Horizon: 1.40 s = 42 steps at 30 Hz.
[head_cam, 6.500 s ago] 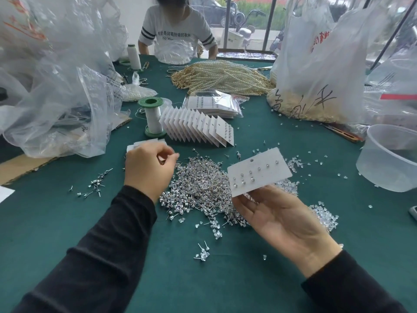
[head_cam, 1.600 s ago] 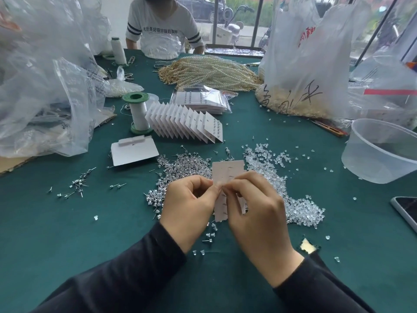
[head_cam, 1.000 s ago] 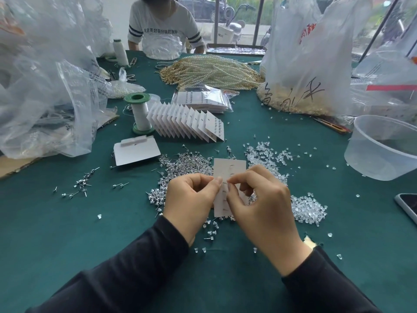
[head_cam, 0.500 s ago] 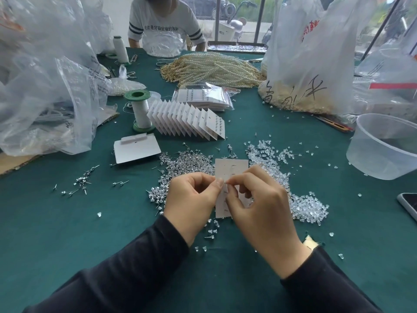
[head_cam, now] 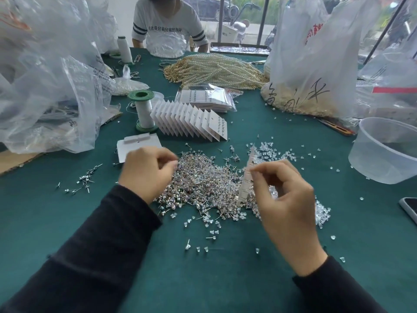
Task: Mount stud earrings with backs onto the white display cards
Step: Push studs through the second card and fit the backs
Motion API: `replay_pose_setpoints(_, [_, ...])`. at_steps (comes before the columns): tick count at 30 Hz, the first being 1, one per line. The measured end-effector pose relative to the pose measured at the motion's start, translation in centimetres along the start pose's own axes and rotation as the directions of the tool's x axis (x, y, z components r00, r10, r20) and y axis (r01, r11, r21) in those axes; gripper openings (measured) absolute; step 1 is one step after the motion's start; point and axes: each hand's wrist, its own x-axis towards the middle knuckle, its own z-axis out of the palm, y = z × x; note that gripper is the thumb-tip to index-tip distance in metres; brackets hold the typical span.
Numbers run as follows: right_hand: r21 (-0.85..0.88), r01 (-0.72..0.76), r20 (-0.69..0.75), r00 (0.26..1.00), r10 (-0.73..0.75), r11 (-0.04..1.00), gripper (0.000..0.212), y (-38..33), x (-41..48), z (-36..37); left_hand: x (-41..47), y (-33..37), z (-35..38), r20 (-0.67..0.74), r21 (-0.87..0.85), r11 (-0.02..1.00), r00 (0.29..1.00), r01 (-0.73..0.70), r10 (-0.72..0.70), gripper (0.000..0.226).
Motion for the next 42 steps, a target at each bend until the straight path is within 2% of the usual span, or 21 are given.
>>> replay_pose_setpoints(2, [0.182,-0.186,0.050,0.982,0.180,0.966,0.022,0.0,0.1,-0.2,0.9,-1.6,-0.4,-0.023,0.157,0.982,0.995,0.101,-0.098,0.008])
replay_pose_setpoints(4, [0.340,-0.337,0.104,0.941,0.321,0.878,0.022,0.2,0.1,-0.4,1.3,-2.3,0.0,0.023,0.172,0.975,0.989,0.138,-0.145,0.012])
replay_pose_setpoints(6, [0.451,-0.448,0.166,0.892,0.420,0.772,0.018,0.3,0.2,-0.5,1.6,-2.5,0.3,0.040,0.182,0.975,0.990,0.124,-0.133,0.014])
replay_pose_setpoints(9, [0.576,-0.549,0.281,0.829,0.484,0.606,0.005,0.2,0.4,-0.7,1.7,-2.6,0.4,0.026,0.197,0.974,0.992,0.116,-0.123,0.012])
replay_pose_setpoints(12, [0.646,-0.619,0.407,0.775,0.484,0.447,0.011,0.0,0.7,-1.0,1.6,-2.7,0.6,0.029,0.250,0.964,0.995,0.090,-0.100,0.012])
replay_pose_setpoints(14, [0.657,-0.670,0.497,0.729,0.470,0.345,0.018,0.0,0.8,-1.2,1.5,-2.2,0.5,-0.021,0.224,0.973,0.998,0.064,-0.061,0.012])
replay_pose_setpoints(15, [0.660,-0.695,0.540,0.703,0.462,0.286,0.022,0.0,0.9,-1.3,1.4,-1.7,0.3,-0.063,0.140,0.988,0.997,0.057,-0.049,0.010])
replay_pose_setpoints(16, [0.661,-0.717,0.583,0.677,0.450,0.222,0.028,0.0,1.0,-1.4,1.2,-1.2,0.2,-0.075,-0.038,0.997,0.995,0.062,-0.064,0.010])
replay_pose_setpoints(17, [0.659,-0.736,0.628,0.652,0.426,0.156,0.035,-0.1,1.0,-1.4,0.9,-0.4,-0.1,-0.032,-0.318,0.945,0.995,0.077,-0.092,0.010])
replay_pose_setpoints(18, [0.654,-0.750,0.669,0.635,0.385,0.099,0.044,-0.2,1.0,-1.4,0.5,0.5,-0.3,0.067,-0.609,0.787,0.995,0.100,-0.075,0.007])
replay_pose_setpoints(19, [0.646,-0.761,0.706,0.626,0.332,0.059,0.053,-0.3,1.0,-1.3,0.0,1.2,-0.5,0.154,-0.787,0.605,0.988,0.125,-0.004,0.006])
replay_pose_setpoints(20, [0.636,-0.771,0.734,0.619,0.278,0.036,0.057,-0.3,0.9,-1.2,-0.5,1.9,-0.4,0.201,-0.867,0.479,0.976,0.138,0.084,0.015])
replay_pose_setpoints(22, [0.617,-0.787,0.770,0.604,0.207,0.003,0.057,-0.4,0.8,-1.0,-1.5,3.3,0.0,0.244,-0.914,0.379,0.942,0.145,0.229,0.024])
replay_pose_setpoints(24, [0.599,-0.801,0.791,0.589,0.164,-0.010,0.055,-0.4,0.8,-0.9,-2.4,4.4,0.7,0.240,-0.917,0.379,0.929,0.123,0.281,0.018])
replay_pose_setpoints(26, [0.589,-0.808,0.802,0.583,0.128,-0.006,0.050,-0.4,0.8,-0.8,-2.8,5.0,1.2,0.242,-0.902,0.411,0.944,0.135,0.222,0.006])
replay_pose_setpoints(28, [0.579,-0.815,0.810,0.576,0.106,0.005,0.047,-0.4,0.8,-0.8,-2.9,5.0,1.6,0.229,-0.883,0.451,0.960,0.134,0.162,0.010])
replay_pose_setpoints(33, [0.562,-0.827,0.823,0.562,0.077,0.031,0.041,-0.3,0.6,-0.5,-3.1,5.3,1.5,0.228,-0.860,0.496,0.960,0.122,0.160,0.013])
replay_pose_setpoints(42, [0.547,-0.836,0.829,0.548,0.108,0.038,0.043,-0.3,0.5,-0.4,-3.3,5.3,1.5,0.283,-0.872,0.450,0.949,0.193,0.142,0.011])
